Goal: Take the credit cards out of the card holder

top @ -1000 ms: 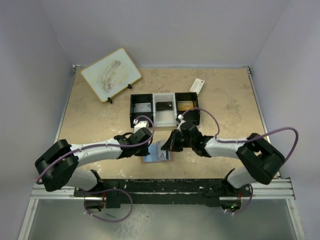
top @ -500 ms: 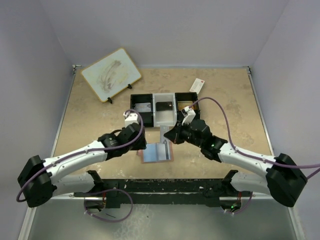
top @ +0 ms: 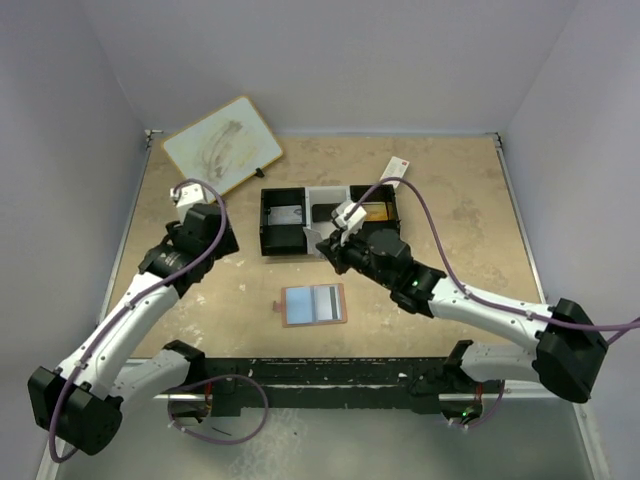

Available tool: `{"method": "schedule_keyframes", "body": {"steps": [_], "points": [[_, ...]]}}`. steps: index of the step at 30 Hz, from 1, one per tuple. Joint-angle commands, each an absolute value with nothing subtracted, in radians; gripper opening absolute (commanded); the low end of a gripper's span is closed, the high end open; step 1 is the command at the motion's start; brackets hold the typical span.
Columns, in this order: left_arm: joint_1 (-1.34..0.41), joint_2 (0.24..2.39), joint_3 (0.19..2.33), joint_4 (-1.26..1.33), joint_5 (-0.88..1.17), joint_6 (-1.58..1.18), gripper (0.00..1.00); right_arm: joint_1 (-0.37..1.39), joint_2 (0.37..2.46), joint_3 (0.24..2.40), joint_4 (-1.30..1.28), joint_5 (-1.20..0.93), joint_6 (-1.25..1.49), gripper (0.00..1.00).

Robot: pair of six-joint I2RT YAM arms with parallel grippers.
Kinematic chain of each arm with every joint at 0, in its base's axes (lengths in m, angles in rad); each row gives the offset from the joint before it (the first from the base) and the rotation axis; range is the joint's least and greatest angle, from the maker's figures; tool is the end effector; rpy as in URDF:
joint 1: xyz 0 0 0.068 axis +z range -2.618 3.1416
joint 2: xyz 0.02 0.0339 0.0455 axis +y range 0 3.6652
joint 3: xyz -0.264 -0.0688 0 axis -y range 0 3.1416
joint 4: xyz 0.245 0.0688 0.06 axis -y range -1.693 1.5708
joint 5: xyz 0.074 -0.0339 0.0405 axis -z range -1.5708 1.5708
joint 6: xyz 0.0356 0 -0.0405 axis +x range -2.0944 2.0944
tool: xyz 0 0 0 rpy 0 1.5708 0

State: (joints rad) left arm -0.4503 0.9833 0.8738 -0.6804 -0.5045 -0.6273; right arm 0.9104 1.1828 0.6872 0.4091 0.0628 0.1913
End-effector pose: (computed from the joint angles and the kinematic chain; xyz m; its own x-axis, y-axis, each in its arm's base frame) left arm 0.1856 -0.0706 0.2914 -0.5616 -0.2993 -0.7714 -0.3149 0.9394 -0.1352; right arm 0.1694 0.2145 0.2847 -0.1946 0.0588 -0.9791 -0.7261 0.6625 0.1841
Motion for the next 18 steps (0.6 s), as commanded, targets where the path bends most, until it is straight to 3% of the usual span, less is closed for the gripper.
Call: {"method": "schedule_keyframes", "body": {"steps": [1,18], "points": [[-0.339,0.923,0.903,-0.680,-0.601,-0.539,0.73,0.919,1.233,0.786,0.470,0.087,-0.047,0.00],[-0.278,0.902,0.832,-0.636,-0.672,-0.580,0.73,0.810,1.812,1.384,0.191,-0.090,-0.144,0.00]]}}
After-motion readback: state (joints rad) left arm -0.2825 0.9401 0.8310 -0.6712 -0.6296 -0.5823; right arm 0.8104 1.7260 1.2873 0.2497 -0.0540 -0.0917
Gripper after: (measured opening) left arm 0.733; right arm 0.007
